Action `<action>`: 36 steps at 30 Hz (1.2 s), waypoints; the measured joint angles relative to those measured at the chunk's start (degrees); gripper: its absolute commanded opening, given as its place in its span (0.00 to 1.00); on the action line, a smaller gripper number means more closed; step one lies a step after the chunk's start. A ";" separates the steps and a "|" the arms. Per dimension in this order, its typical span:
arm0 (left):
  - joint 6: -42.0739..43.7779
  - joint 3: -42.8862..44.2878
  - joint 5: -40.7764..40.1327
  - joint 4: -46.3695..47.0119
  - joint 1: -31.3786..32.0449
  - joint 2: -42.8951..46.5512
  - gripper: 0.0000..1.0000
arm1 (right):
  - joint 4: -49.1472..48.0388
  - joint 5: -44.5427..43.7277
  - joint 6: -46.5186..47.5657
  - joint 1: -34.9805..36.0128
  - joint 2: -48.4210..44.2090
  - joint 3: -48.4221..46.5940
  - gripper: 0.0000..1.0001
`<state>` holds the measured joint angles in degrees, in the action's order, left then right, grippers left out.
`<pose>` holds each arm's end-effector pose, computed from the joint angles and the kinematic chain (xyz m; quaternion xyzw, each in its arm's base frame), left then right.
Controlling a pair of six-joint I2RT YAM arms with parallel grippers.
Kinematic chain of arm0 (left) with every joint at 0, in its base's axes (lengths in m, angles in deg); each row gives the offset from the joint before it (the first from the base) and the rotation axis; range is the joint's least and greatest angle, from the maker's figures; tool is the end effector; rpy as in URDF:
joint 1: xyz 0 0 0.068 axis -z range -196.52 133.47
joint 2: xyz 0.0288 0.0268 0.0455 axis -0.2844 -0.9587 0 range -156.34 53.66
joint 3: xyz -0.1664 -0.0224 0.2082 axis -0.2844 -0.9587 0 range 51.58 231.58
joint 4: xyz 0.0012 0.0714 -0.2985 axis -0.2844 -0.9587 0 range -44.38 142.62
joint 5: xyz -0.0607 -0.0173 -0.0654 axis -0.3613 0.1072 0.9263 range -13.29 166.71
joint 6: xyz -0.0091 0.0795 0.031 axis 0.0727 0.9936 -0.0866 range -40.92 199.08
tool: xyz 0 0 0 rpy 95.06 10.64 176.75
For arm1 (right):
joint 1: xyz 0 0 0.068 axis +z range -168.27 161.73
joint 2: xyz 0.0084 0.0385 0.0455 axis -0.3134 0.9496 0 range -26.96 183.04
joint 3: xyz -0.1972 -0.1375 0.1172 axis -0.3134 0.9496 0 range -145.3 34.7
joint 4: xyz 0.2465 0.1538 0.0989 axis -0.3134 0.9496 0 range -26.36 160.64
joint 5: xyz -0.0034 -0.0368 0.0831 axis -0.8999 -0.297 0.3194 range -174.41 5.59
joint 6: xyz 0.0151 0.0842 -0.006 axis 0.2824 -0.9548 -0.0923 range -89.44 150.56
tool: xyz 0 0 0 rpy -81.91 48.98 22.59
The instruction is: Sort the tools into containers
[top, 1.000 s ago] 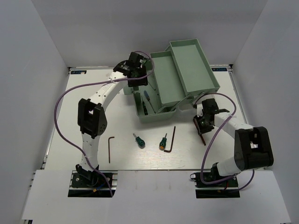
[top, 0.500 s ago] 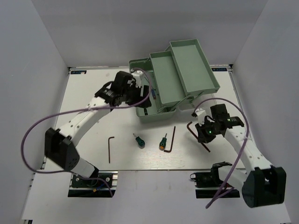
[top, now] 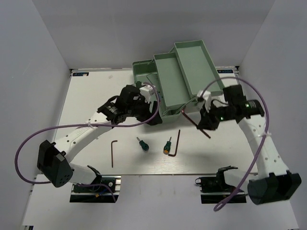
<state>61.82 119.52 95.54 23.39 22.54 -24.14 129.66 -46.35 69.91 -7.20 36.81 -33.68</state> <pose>0.2777 -0.2567 0.2832 0.2375 0.8614 -0.3303 0.3041 0.2433 0.0952 0.3115 -0.4630 0.7946 0.2493 0.3035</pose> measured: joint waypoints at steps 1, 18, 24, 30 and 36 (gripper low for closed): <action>-0.26 0.02 0.07 0.26 1.09 -0.11 0.82 | -1.66 0.24 -2.16 0.31 2.38 -3.04 0.00; -6.62 1.68 -14.95 3.80 18.08 -15.12 0.84 | -17.53 -16.28 -39.69 11.50 41.20 -42.64 0.19; -7.10 6.47 -21.38 5.70 20.06 -24.52 0.84 | -18.75 -22.82 -41.20 12.11 45.46 -45.64 0.59; -6.78 11.39 -24.39 5.51 22.60 -34.27 0.75 | -23.10 -23.69 -40.79 9.75 40.24 -42.07 0.52; -5.92 16.65 -26.99 2.56 24.17 -40.46 0.57 | -28.96 -25.94 -40.30 6.10 26.18 -33.53 0.52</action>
<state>55.90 136.18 68.54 25.94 46.72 -64.60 100.70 -72.29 29.60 -1.10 62.99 -67.21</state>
